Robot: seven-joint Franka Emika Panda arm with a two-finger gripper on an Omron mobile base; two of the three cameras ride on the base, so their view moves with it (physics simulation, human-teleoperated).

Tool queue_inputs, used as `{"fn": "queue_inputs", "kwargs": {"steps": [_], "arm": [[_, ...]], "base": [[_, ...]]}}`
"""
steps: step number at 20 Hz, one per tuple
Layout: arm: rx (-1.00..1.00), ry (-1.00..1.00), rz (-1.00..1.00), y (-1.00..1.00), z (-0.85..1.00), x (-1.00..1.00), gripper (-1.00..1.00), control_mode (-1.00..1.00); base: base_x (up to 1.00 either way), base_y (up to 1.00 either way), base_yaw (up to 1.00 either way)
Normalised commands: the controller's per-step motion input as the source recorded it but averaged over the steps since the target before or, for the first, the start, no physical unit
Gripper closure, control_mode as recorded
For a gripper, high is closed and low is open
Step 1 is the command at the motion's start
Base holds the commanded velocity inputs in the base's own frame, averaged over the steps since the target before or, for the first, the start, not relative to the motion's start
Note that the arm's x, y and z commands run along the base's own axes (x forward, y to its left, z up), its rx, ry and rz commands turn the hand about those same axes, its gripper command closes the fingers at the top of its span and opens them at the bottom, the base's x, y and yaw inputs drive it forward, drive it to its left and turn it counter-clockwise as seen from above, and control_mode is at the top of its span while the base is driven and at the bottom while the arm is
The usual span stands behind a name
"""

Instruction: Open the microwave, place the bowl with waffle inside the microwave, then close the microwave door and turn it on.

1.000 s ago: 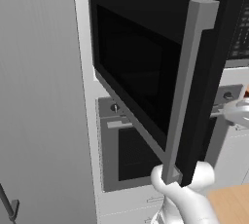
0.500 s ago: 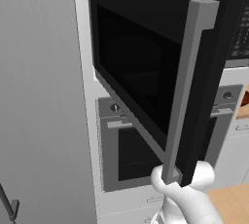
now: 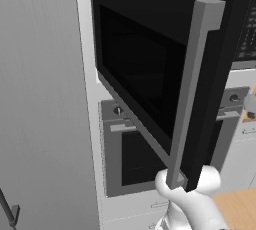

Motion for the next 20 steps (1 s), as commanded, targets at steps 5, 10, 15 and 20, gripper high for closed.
{"fn": "queue_inputs", "kwargs": {"steps": [5, 10, 15, 20], "arm": [[-0.09, -0.06, 0.0, 0.38, -0.09, 0.29, -1.0, -1.0], [-0.11, -0.02, 0.0, 0.31, -0.12, 0.22, -1.0, -1.0], [-0.01, 0.0, 0.0, 0.0, -0.03, 0.03, -1.0, 1.0], [0.0, 0.0, 0.0, 0.0, 0.0, 0.0, -1.0, 1.0]], "base": [[0.0, 0.0, 0.0], [0.0, 0.0, 0.0], [0.0, -0.36, 0.01], [0.0, -0.64, 0.1]]}}
